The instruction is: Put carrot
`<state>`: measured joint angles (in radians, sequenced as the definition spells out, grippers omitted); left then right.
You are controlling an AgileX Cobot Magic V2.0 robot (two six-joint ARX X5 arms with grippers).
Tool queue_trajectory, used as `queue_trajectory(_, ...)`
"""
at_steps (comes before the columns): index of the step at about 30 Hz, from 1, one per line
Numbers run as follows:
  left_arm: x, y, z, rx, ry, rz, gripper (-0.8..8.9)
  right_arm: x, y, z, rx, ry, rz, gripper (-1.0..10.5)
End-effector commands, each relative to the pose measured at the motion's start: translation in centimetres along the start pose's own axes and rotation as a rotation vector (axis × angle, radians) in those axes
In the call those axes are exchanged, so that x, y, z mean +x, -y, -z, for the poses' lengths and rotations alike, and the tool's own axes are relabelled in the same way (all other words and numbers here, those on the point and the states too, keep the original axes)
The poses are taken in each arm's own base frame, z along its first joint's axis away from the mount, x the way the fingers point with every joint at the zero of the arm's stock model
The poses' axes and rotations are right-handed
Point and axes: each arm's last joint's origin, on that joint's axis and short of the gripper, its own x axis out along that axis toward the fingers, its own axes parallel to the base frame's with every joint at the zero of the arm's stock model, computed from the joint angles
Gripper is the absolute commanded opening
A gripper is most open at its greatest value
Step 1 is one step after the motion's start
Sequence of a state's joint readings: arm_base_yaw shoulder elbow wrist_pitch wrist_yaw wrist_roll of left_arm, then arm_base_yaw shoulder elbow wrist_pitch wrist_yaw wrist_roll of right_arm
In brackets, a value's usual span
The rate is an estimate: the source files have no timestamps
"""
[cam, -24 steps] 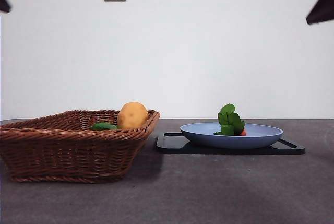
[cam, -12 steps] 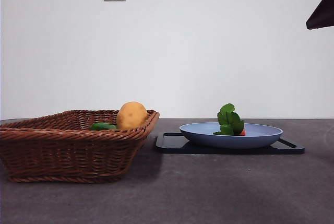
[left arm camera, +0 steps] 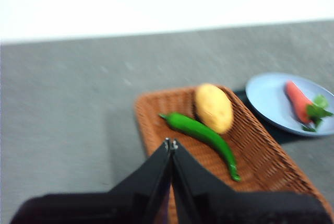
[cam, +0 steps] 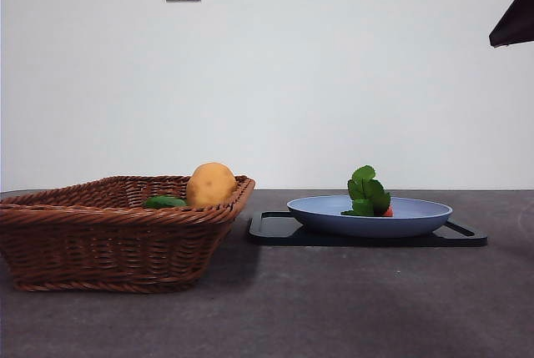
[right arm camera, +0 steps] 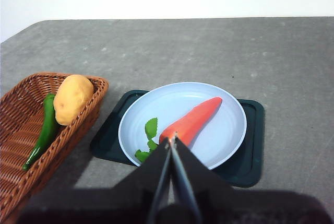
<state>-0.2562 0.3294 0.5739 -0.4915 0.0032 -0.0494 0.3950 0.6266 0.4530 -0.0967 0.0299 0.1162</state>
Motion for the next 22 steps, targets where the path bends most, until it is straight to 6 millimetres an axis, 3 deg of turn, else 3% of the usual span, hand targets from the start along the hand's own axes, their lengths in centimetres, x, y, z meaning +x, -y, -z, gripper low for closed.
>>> queue_trajectory(1,-2.1,-0.4,0.3,0.045,0.094,-0.054,0.08,0.0,-0.1,-0.2,0.009,0.011,-0.002,0.0)
queue_trajectory(7,-2.8,-1.2,1.8,0.074,0.203,-0.207,0.08,0.0,-0.1,-0.2,0.009,0.011,-0.003,0.0)
queue_trajectory(13,-0.6,-2.1,4.6,0.059,0.155,-0.272,0.08,0.0,-0.1,-0.2,0.009,0.011,-0.002,0.0)
queue_trajectory(22,2.7,-3.0,10.3,0.032,0.124,-0.283,0.08,0.0,-0.1,-0.2,0.009,0.011,-0.003,0.0)
